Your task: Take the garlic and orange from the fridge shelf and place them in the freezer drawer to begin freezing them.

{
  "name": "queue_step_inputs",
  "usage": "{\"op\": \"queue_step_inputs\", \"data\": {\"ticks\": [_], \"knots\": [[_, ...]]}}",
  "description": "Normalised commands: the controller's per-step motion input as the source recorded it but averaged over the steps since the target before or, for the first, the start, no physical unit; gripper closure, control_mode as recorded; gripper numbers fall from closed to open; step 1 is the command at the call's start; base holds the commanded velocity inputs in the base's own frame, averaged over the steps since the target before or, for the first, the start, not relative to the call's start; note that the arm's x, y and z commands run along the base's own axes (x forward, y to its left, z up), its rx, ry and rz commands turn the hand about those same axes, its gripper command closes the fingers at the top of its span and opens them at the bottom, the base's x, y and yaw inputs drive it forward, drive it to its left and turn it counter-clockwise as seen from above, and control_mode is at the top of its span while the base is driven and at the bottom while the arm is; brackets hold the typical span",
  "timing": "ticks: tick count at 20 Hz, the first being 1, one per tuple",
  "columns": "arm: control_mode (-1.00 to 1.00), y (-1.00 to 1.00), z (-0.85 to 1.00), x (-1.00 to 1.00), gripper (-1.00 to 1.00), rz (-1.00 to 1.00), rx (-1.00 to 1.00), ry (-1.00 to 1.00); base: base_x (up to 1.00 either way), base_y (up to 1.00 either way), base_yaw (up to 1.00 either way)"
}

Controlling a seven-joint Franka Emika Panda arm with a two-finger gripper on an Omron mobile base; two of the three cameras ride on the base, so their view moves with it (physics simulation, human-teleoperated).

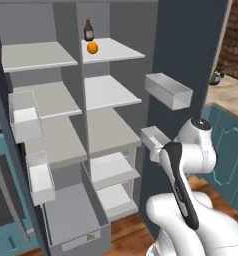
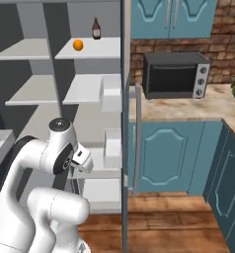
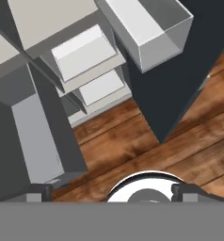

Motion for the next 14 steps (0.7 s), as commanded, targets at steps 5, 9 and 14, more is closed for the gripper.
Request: {"op": "queue_step_inputs", "data": {"ticks": [5,9,14], "knots": [[1.00,0.00,0.00,0.00,-1.00,0.00,0.00,0.00,0.56,0.21,0.05],[1.00,0.00,0.00,0.00,-1.00,0.00,0.00,0.00,0.61,0.01,0.09],[1.00,0.00,0.00,0.00,-1.00,0.00,0.00,0.00,0.44,0.06,0.13]]}}
